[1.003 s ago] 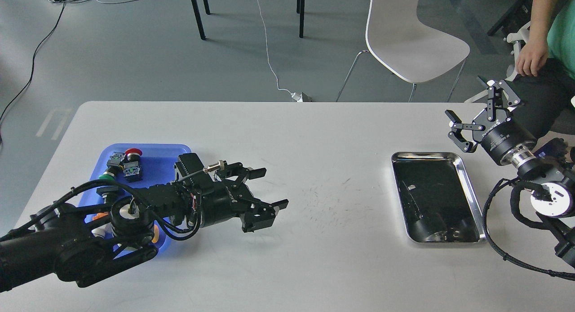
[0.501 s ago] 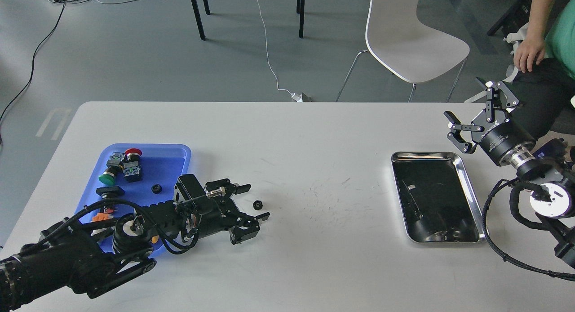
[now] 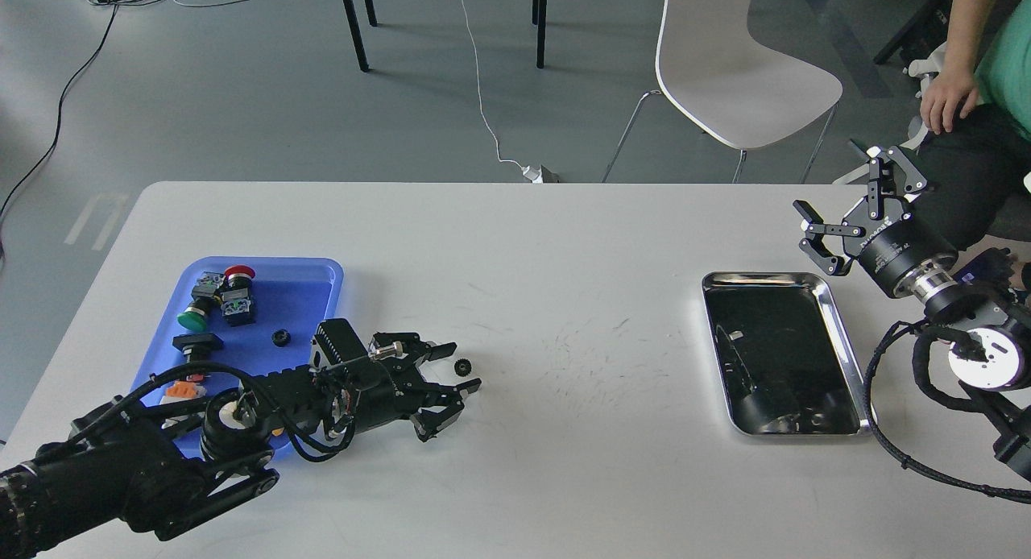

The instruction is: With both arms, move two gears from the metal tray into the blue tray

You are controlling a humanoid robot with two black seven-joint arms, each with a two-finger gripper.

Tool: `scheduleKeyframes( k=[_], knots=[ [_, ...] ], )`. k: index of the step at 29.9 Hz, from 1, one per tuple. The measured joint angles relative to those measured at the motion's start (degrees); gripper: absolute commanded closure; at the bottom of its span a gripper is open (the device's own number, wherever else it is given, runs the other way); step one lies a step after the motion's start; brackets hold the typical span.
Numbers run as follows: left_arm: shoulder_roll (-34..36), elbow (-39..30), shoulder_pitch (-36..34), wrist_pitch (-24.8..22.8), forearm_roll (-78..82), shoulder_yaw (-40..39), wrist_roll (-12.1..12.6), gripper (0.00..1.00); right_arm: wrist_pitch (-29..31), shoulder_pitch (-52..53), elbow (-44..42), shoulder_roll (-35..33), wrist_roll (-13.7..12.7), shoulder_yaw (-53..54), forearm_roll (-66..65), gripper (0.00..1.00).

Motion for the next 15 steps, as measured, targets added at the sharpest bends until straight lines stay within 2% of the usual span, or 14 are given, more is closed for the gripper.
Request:
scheduleKeyframes(
  k=[7,15],
  knots=[
    [0.21,0.01,0.0,-0.18,0.0,0.12,-0.09,0.88,0.0,0.12,-0.04,0.0,0.0,0.04,-0.06,0.03],
    [2.4,-0.44,-0.67,-0.36,-0.01,-0.29,-0.34,0.9,-0.02,0.18,0.0,-0.01,0.0,0.07,-0.06,0.03]
  ],
)
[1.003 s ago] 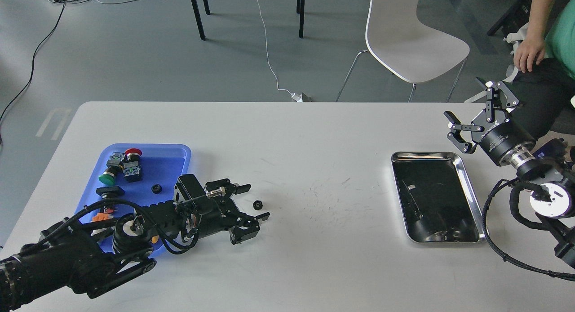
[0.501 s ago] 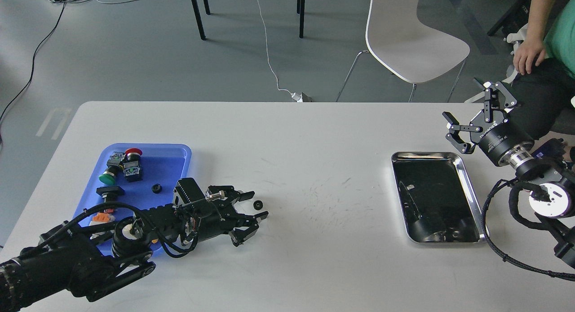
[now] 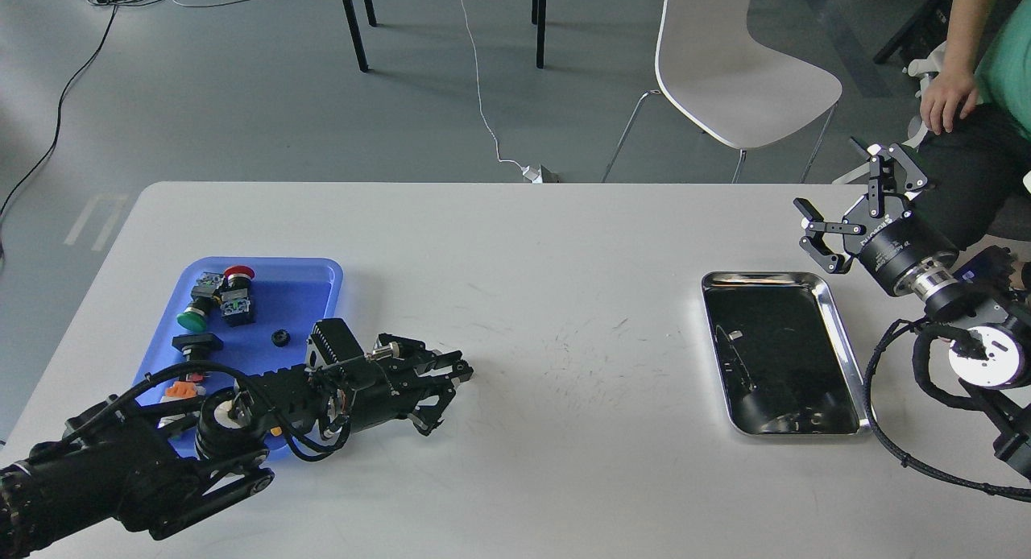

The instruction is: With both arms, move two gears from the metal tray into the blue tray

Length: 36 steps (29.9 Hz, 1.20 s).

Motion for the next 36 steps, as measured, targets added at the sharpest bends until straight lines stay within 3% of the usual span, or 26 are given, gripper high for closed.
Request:
scheduleKeyframes(
  k=[8,15,20,28,32,34,36],
  knots=[
    [13.54,-7.93,-4.95,-0.35,-0.23,-0.42,-1.28,0.9,0.0,0.39,-0.27,-0.01,0.0,0.0,0.01,0.03],
    [26.41,-11.05,-5.21,-0.46,-5.68,-0.06,-4.93,0.89,0.0,0.57,-0.31,0.0,0.0,-0.01,0.01,0.03],
    [28.69,-6.54,-2.38,2.9,-8.56,0.25,-7.51,0.89,0.0,0.58,-0.32,0.0,0.0,-0.09,-0.08,0.03],
    [26.17,0.62,2.53,7.26,-9.41,0.27,-8.81,0.85,0.0,0.5,-0.1,0.01,0.0,-0.17,-0.1,0.03],
    [25.71,1.39,3.42,7.47,-9.56,0.2,-8.92,0.68,0.0,0.5,-0.11,0.01,0.0,-0.17,-0.1,0.03],
    [25.4,1.44,3.52,7.8,-10.16,0.18,-8.92,0.43,0.01,0.5,-0.11,0.01,0.0,-0.15,-0.1,0.03],
    [25.04,1.43,3.55,8.02,-11.17,0.18,-8.95,0.09,0.01,0.51,-0.08,0.01,0.0,-0.11,-0.1,0.03]
  ],
)
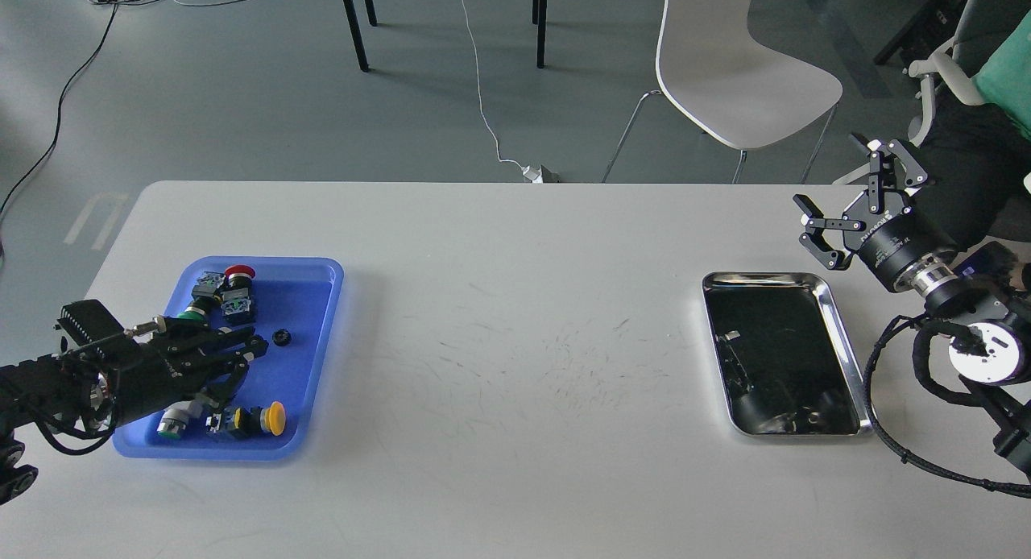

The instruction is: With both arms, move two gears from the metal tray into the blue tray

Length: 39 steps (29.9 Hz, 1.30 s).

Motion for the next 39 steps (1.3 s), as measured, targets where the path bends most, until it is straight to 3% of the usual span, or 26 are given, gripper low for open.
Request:
scheduleKeyframes(
  k=[1,12,17,20,24,29,35,39],
  knots=[
    [-0.11,-0.01,0.0,0.06,-0.54,0.0,-0.01,0.03,0.0,0.01,0.0,0.0,0.0,0.02,0.0,0.03],
    [0.01,-0.74,-3.98,-0.01,-9.11,-1.25,-0.77,0.02,0.01,0.67,0.04,0.26,-0.27,0.69,0.16,0.01],
    [-1.34,0.6,-11.65,-2.41,-29.02,-3.78,-0.75,0.02,0.01,1.51,-0.16,1.71,-0.41,3.24,0.35,0.01],
    [-5.47,5.25,-16.74,-5.2,-45.96,-5.13,-0.65,0.02,0.01,1.42,-0.3,2.44,-0.52,6.14,0.37,0.01],
    [-11.82,13.39,-24.28,-11.33,-66.62,-5.81,-0.42,0.02,-1.23,1.34,-0.2,3.5,-0.54,7.21,0.38,0.01],
    [-19.01,24.89,-28.9,-22.95,-89.95,-7.17,0.18,0.02,-1.77,1.78,-0.04,5.84,-0.53,7.43,0.37,0.01],
    [-25.91,29.44,-27.31,-34.03,-105.3,-11.08,0.82,0.02,-4.57,1.37,-0.42,6.12,-0.76,9.05,3.03,0.01],
    [-28.69,30.3,-23.3,-40.86,-111.62,-18.32,0.84,0.02,-5.33,1.18,-0.48,5.8,-2.14,8.78,6.94,0.01]
  ],
)
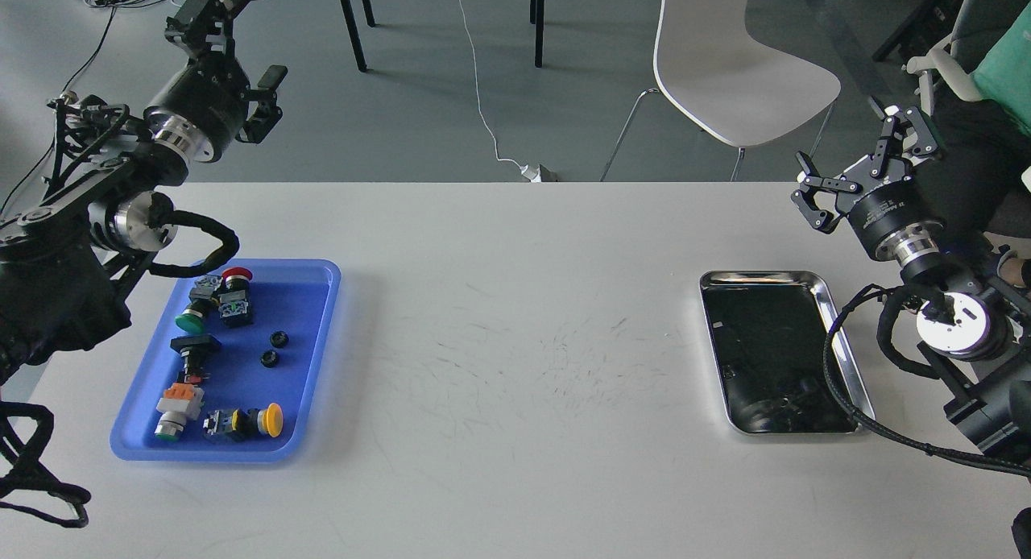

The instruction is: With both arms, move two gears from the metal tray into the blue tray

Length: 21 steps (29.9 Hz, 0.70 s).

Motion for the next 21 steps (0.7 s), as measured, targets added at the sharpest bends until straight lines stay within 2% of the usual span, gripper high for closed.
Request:
scheduleKeyframes(
  k=[4,9,16,18,21],
  knots=[
    [-3.78,5.23,1.52,-5.68,-1.8,-5.96,0.25,0.02,-0.98,0.21,0.02,-0.14,-3.18,-0.01,1.56,0.01],
    [-5.76,9.73,2.01,-6.41,-1.98,-6.85,1.95,0.02,-1.95,0.95,0.27,-0.16,-6.95,0.45,1.8,0.01],
    [-4.16,10.03,3.98,-6.46,-1.74,-6.64,2.83,0.02,-2.35,1.43,1.51,-3.21,-9.17,0.63,4.78,0.01],
    [-1.98,10.04,4.42,-6.46,-2.29,-7.32,5.17,0.02,-2.28,1.4,3.01,-4.47,-9.86,0.64,5.87,0.01],
    [0.01,10.08,4.65,-6.46,-4.79,-9.74,12.17,0.02,-2.08,1.32,5.53,-5.87,-10.32,0.57,6.33,0.01]
  ],
)
